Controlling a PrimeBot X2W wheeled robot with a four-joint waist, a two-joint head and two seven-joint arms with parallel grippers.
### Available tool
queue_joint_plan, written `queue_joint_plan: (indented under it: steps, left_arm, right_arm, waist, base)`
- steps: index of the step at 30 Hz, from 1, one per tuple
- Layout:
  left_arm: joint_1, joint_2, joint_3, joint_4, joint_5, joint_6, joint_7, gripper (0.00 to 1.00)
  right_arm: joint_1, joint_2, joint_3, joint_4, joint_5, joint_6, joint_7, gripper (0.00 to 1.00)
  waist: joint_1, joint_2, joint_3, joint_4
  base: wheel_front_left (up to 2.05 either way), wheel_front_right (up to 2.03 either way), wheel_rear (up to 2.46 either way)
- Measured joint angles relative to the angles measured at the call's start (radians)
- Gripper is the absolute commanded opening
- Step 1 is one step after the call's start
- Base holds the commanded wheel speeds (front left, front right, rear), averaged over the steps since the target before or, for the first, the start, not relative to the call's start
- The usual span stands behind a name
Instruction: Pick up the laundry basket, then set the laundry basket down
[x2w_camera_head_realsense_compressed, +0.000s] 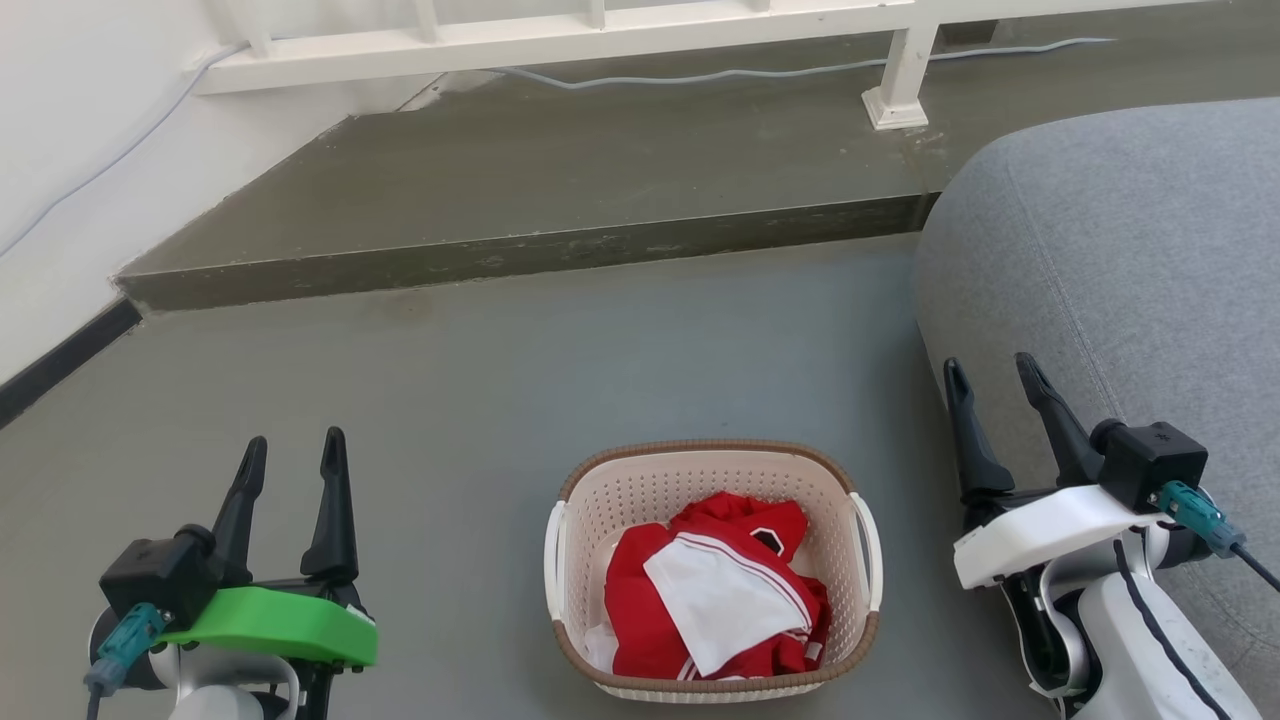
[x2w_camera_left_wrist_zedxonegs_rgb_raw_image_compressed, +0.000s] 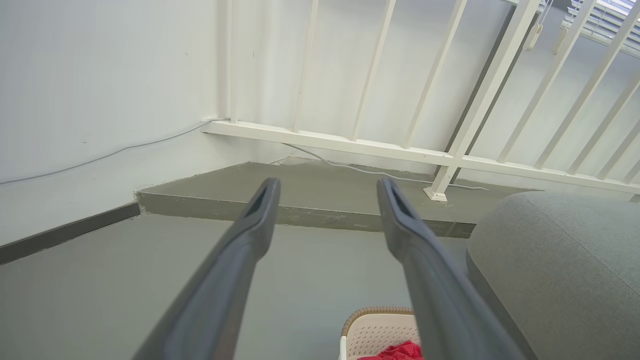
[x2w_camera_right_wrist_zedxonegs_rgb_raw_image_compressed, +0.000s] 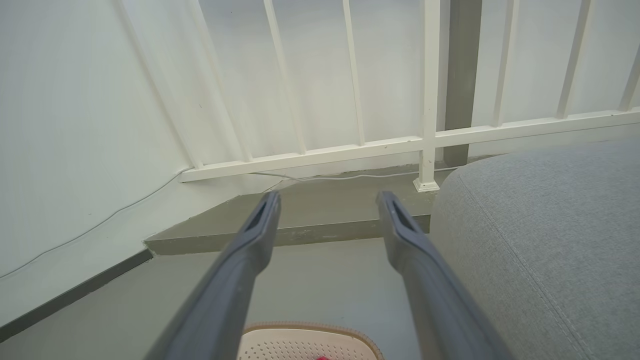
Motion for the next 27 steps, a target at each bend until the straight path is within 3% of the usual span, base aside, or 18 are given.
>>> queue_joint_plan:
  steps: [27]
  left_arm:
    - [0.019, -0.023, 0.035, -0.004, 0.020, -0.026, 0.000, 1.00]
  right_arm:
    - [0.019, 0.030, -0.051, 0.001, -0.045, 0.044, 0.000, 1.00]
  waist:
    - [0.0000, 0.0000, -0.002, -0.004]
  base:
    - [0.00, 0.00, 0.00]
